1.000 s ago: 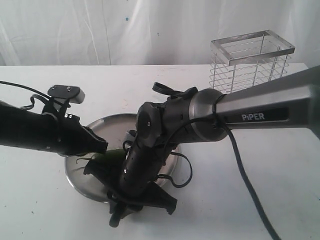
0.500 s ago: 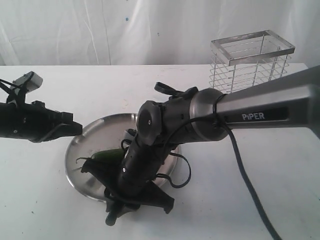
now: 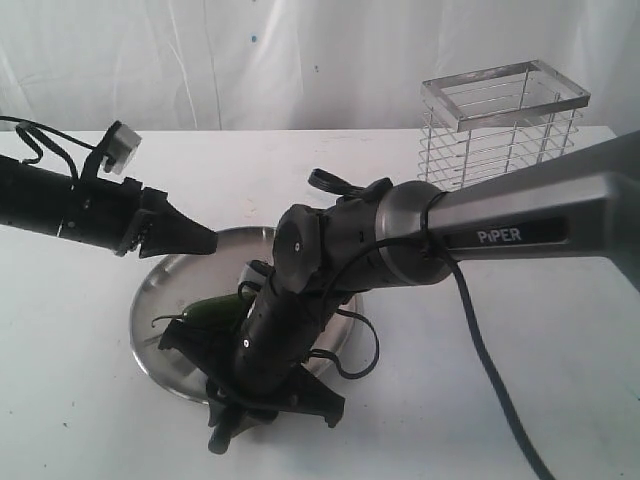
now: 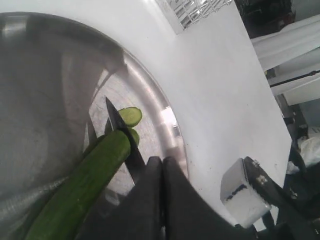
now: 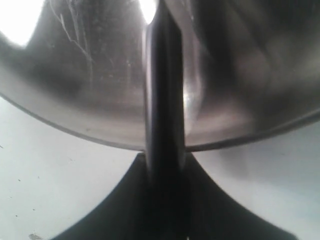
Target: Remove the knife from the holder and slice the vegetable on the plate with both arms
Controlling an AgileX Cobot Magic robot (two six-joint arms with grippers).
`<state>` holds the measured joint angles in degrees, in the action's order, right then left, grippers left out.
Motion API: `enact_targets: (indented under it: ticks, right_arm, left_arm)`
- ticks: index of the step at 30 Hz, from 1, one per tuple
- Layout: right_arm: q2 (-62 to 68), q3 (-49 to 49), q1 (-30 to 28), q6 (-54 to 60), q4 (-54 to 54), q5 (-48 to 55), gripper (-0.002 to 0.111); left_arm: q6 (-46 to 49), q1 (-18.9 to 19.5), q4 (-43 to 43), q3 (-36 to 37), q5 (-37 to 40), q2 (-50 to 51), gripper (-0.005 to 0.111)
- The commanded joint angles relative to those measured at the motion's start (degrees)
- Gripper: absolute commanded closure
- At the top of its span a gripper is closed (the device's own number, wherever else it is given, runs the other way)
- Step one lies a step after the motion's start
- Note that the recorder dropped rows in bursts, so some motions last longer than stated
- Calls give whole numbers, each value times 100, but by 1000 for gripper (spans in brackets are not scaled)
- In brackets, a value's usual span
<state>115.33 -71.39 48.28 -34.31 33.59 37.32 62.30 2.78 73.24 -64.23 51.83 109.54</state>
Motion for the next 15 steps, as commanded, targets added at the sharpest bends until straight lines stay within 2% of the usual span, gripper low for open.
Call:
enact_targets:
  ticks: [1, 7, 15]
  right_arm:
    - [-23, 7, -31, 118, 5, -24, 108]
    - [-23, 7, -31, 118, 16, -37, 108]
    - [-23, 7, -31, 118, 16, -47, 108]
  left_arm:
    - [-249, 23, 8, -474, 675, 340, 107]
    - [-276, -71, 302, -1041, 1395, 906, 107]
    - [-214, -562, 373, -1325, 1418, 1385, 107]
